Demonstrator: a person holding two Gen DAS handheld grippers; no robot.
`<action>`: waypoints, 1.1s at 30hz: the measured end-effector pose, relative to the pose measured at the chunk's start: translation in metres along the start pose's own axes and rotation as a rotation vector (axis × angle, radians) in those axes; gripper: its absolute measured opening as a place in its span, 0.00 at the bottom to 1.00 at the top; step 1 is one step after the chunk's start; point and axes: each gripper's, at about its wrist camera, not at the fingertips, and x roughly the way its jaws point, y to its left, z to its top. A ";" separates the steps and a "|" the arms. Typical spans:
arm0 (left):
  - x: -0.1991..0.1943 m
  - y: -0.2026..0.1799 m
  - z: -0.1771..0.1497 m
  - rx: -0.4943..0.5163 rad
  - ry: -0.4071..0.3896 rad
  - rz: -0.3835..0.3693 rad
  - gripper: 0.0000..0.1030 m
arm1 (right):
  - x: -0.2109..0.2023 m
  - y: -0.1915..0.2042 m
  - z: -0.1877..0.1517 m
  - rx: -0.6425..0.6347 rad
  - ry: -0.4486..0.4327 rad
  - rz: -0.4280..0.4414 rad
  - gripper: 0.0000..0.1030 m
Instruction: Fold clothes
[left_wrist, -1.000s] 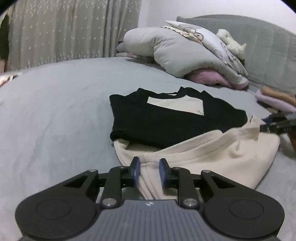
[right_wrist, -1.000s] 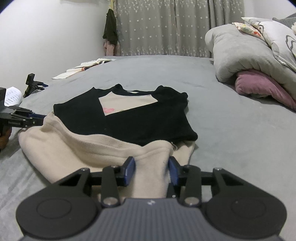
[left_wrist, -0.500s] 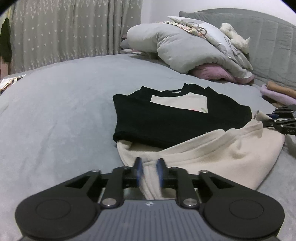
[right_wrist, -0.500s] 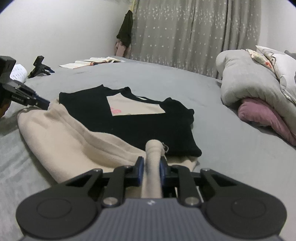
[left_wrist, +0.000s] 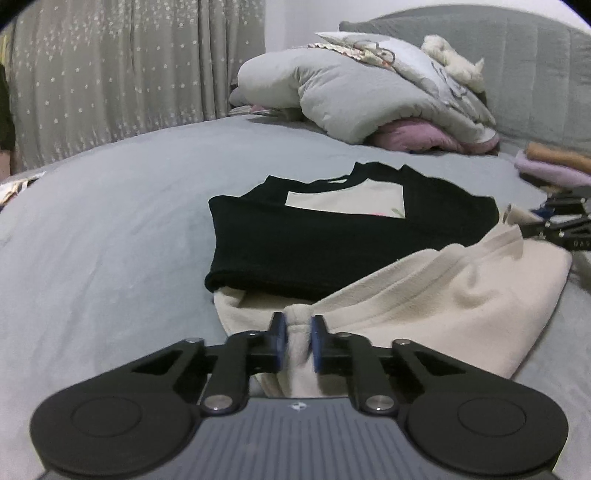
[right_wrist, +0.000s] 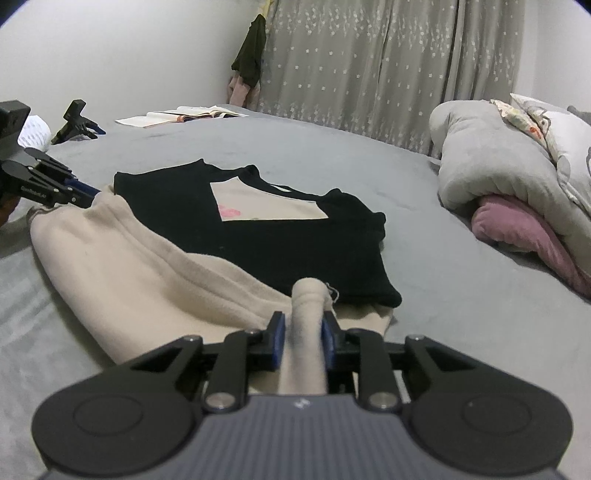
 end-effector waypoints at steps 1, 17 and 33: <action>-0.001 -0.002 0.001 0.001 0.000 0.016 0.07 | -0.002 0.000 0.001 -0.003 -0.016 -0.015 0.14; 0.003 -0.012 0.039 0.113 -0.307 0.445 0.07 | 0.023 -0.014 0.040 0.033 -0.209 -0.339 0.06; 0.122 0.027 0.121 0.190 -0.203 0.601 0.08 | 0.163 -0.036 0.099 -0.130 -0.093 -0.528 0.06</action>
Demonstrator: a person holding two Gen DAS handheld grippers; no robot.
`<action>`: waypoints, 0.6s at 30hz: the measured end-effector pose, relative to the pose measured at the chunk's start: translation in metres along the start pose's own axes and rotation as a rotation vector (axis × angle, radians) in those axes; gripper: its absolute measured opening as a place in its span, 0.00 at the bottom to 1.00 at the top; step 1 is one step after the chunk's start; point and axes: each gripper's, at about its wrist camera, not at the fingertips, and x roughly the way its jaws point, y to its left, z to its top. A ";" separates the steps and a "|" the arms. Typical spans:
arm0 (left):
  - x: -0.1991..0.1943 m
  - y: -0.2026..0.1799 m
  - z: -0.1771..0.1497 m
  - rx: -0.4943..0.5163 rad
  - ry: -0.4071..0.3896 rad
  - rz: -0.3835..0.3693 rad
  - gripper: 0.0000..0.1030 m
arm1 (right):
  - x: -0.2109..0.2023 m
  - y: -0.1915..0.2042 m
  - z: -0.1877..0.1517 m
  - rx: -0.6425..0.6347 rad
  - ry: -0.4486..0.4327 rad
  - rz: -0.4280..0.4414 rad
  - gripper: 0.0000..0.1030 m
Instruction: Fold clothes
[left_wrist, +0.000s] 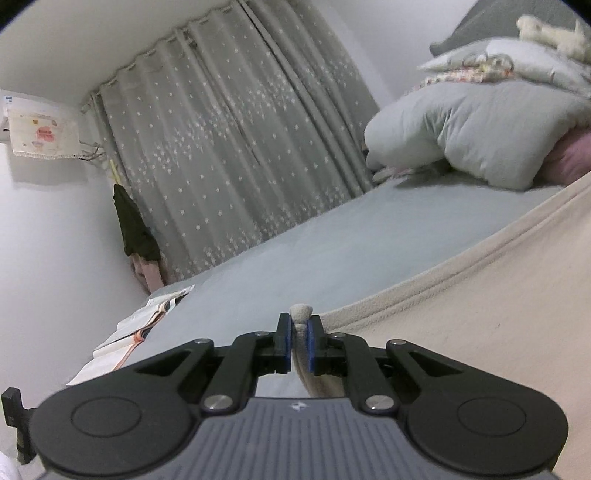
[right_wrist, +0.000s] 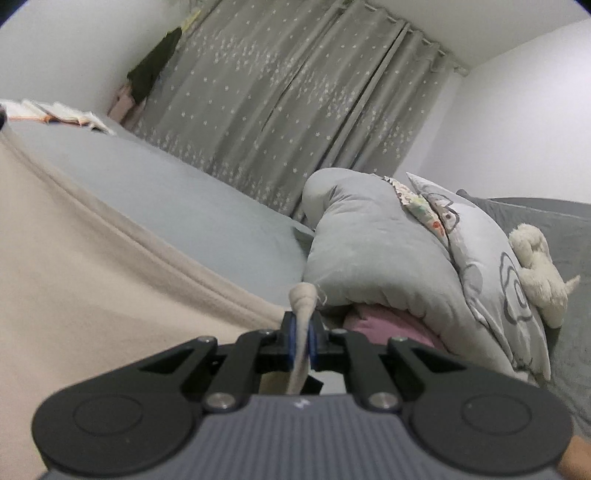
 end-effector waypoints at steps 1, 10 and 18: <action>0.008 -0.002 0.000 0.005 0.016 0.001 0.08 | 0.008 0.004 0.001 -0.008 0.012 -0.002 0.06; 0.062 -0.045 -0.013 0.124 0.148 -0.001 0.08 | 0.057 0.036 -0.011 -0.096 0.143 0.013 0.07; 0.074 -0.081 -0.020 0.273 0.192 0.040 0.09 | 0.068 0.046 -0.019 -0.157 0.208 0.039 0.07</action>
